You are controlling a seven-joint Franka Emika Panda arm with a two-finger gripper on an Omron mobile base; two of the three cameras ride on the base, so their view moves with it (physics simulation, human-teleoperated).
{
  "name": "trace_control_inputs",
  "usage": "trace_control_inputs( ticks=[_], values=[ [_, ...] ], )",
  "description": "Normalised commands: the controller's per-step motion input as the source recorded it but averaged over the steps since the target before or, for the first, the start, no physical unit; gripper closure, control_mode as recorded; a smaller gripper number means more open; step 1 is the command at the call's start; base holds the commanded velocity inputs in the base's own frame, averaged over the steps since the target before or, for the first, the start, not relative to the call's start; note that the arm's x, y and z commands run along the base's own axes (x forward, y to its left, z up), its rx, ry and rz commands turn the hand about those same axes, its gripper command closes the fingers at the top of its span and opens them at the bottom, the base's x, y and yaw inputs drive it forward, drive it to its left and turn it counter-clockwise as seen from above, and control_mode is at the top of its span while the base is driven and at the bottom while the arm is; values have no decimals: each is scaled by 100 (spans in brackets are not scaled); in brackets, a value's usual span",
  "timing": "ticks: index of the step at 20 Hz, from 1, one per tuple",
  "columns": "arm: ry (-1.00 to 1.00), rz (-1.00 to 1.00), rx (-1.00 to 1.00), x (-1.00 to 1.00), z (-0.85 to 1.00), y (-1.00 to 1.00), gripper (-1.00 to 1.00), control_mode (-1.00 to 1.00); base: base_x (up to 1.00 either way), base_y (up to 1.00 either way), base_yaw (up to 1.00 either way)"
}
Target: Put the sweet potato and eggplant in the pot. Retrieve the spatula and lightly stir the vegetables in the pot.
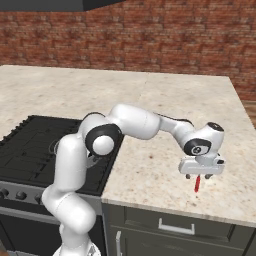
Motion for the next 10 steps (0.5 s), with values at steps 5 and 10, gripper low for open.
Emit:
trace_control_inputs(
  ticks=[5,10],
  values=[
    [0,0,0,0,-11,0,-100,-100,0,0,0],
    [0,0,0,0,-15,-1,-100,-100,0,0,0]
  ],
)
